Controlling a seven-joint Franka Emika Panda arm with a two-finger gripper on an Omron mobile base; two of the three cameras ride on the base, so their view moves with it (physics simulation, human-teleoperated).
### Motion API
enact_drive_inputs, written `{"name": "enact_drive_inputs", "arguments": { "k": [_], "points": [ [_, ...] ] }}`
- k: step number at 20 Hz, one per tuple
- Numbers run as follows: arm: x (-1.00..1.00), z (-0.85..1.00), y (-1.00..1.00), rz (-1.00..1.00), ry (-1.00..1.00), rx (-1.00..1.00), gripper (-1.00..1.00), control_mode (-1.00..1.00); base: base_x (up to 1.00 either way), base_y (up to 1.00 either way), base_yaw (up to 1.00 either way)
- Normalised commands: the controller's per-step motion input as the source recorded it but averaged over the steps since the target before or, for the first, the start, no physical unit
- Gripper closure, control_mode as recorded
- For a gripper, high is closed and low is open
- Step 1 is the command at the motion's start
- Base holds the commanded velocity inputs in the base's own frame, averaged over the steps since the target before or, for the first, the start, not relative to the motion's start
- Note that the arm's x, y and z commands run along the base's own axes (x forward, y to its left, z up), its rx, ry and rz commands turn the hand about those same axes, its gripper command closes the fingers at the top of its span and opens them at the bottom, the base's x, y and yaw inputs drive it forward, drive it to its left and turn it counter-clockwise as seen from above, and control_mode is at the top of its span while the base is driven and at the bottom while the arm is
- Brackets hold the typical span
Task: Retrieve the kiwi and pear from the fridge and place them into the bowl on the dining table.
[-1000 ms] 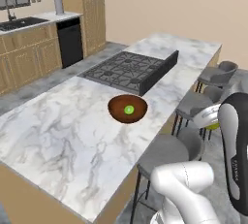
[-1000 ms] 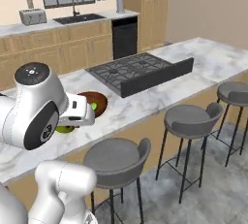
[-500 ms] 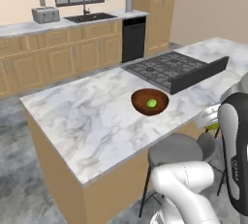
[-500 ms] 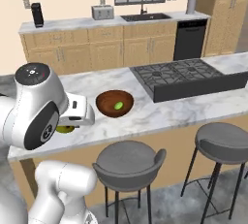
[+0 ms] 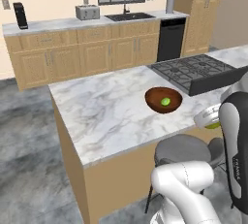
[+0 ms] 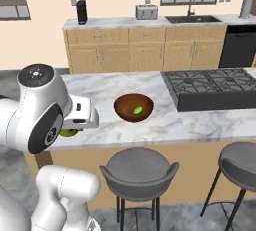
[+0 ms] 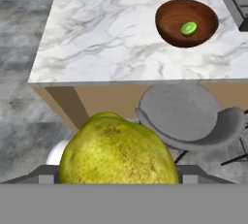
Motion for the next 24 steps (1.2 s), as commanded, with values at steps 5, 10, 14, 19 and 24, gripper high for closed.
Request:
{"name": "enact_drive_inputs", "arguments": {
  "k": [5, 10, 14, 19, 24],
  "points": [
    [0.0, 0.0, 0.0, 0.0, 0.0, 0.0, 1.0, 1.0, 0.49, -0.35, 0.31],
    [0.0, 0.0, 0.0, 0.0, 0.0, 0.0, 1.0, 1.0, 0.5, -0.51, 0.23],
    [0.0, 0.0, 0.0, 0.0, 0.0, 0.0, 1.0, 1.0, 0.61, -0.57, 0.05],
    [0.58, -0.08, -0.39, -0.05, 0.0, 0.0, 1.0, -1.0, 0.13, -0.11, 0.0],
    [0.78, -0.09, -0.51, -0.18, -0.03, 0.0, 1.0, -1.0, 0.0, 0.0, 0.0]
  ]
}}
